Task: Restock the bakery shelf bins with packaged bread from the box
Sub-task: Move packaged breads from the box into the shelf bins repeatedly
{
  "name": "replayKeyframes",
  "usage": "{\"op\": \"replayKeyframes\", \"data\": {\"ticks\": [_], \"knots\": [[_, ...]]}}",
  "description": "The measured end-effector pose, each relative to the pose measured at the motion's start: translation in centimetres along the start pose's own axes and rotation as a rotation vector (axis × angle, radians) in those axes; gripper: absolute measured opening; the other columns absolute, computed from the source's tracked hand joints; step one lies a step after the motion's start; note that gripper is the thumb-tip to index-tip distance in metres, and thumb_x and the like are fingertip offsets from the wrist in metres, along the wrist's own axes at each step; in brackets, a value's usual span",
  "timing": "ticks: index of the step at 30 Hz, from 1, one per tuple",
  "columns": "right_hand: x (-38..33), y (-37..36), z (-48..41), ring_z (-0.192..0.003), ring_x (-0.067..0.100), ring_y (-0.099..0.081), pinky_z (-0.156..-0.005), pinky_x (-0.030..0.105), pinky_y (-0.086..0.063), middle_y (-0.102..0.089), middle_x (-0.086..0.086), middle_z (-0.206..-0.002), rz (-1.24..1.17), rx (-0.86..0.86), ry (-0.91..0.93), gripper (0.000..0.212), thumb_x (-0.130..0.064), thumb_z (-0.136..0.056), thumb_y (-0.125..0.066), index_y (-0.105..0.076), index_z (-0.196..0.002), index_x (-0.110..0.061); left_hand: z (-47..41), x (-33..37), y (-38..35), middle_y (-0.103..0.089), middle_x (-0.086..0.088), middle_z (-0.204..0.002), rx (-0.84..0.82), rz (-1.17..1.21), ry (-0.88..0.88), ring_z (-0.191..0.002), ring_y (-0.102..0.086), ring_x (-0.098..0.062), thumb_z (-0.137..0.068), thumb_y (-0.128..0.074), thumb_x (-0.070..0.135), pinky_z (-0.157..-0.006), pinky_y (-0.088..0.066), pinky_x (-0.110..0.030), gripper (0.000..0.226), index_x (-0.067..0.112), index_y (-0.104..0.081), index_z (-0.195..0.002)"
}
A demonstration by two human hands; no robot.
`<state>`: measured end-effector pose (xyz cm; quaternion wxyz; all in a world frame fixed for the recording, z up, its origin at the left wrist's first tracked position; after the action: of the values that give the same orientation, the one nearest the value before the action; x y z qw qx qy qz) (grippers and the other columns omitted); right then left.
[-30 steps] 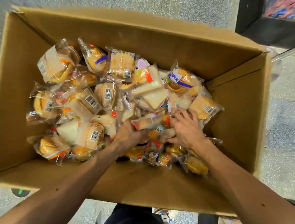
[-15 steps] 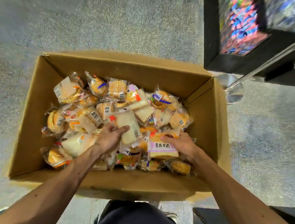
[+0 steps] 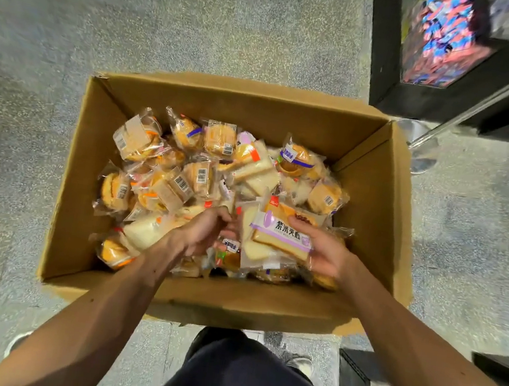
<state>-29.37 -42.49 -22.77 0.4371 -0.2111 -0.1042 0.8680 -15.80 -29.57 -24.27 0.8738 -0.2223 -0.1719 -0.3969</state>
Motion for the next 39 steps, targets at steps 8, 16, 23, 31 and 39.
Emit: {"op": "replayKeyframes", "data": {"ticks": [8,16,23,31,39], "knots": [[1.2,7.9,1.7,-0.075,0.025,-0.074,-0.082,0.041,-0.059,-0.076,0.015,-0.098,-0.035,0.243,-0.028,0.044,-0.031,-0.065,-0.081,-0.072,-0.101,-0.008,-7.2,-4.3,0.1,-0.034,-0.009,-0.156,0.119,-1.536,-0.023,-0.142,-0.031,-0.034,-0.074,-0.065,0.073,-0.115,-0.026,-0.051,0.105,0.027,-0.017,-0.156],[1.7,9.1,3.2,-0.102,0.032,-0.069,-0.098,0.047,-0.053,-0.074,0.017,-0.109,-0.065,0.268,0.010,0.055,-0.030,-0.067,-0.081,-0.067,-0.115,-0.007,-5.5,-3.2,-1.3,-0.035,-0.012,-0.153,0.150,-1.837,-0.053,-0.141,-0.030,-0.033,-0.087,-0.053,0.069,-0.116,-0.024,-0.050,0.087,0.018,-0.029,-0.153],[-0.5,7.0,7.7,-0.075,0.023,-0.075,-0.064,0.034,-0.062,-0.077,0.012,-0.092,-0.062,0.231,0.183,0.026,-0.021,-0.087,-0.074,-0.067,-0.108,-0.008,0.3,2.6,-0.4,-0.063,-0.006,-0.104,0.212,-0.731,-0.153,-0.090,-0.061,-0.020,-0.065,-0.090,0.040,-0.065,-0.053,-0.030,0.066,0.006,-0.057,-0.111],[-1.0,9.3,20.0,-0.089,0.029,-0.073,-0.087,0.054,-0.057,-0.075,0.016,-0.104,-0.022,0.258,0.579,0.034,-0.022,-0.081,-0.077,-0.070,-0.112,-0.008,9.4,8.1,-15.4,-0.076,-0.005,-0.103,-0.203,-0.273,-0.291,-0.083,-0.074,-0.018,-0.034,-0.100,0.045,-0.069,-0.060,-0.033,0.087,0.020,-0.068,-0.111],[11.6,19.9,39.8,-0.080,0.035,-0.072,-0.070,0.050,-0.060,-0.075,0.016,-0.099,-0.270,0.558,0.918,0.037,-0.030,-0.074,-0.084,-0.072,-0.102,-0.010,19.3,2.1,-39.4,-0.072,-0.009,-0.116,-0.495,-0.499,-0.367,-0.100,-0.072,-0.026,-0.071,-0.075,0.019,-0.072,-0.061,-0.039,0.064,0.013,-0.056,-0.131]]}}
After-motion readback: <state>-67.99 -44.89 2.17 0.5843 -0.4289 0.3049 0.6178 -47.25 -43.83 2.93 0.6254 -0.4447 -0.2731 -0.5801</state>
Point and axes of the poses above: each hand's wrist, its own z-axis away from the middle knuckle, its own y-axis out of the back of the hand, x = y × z, the point moved 10 cm from there along -z, towards the middle knuckle
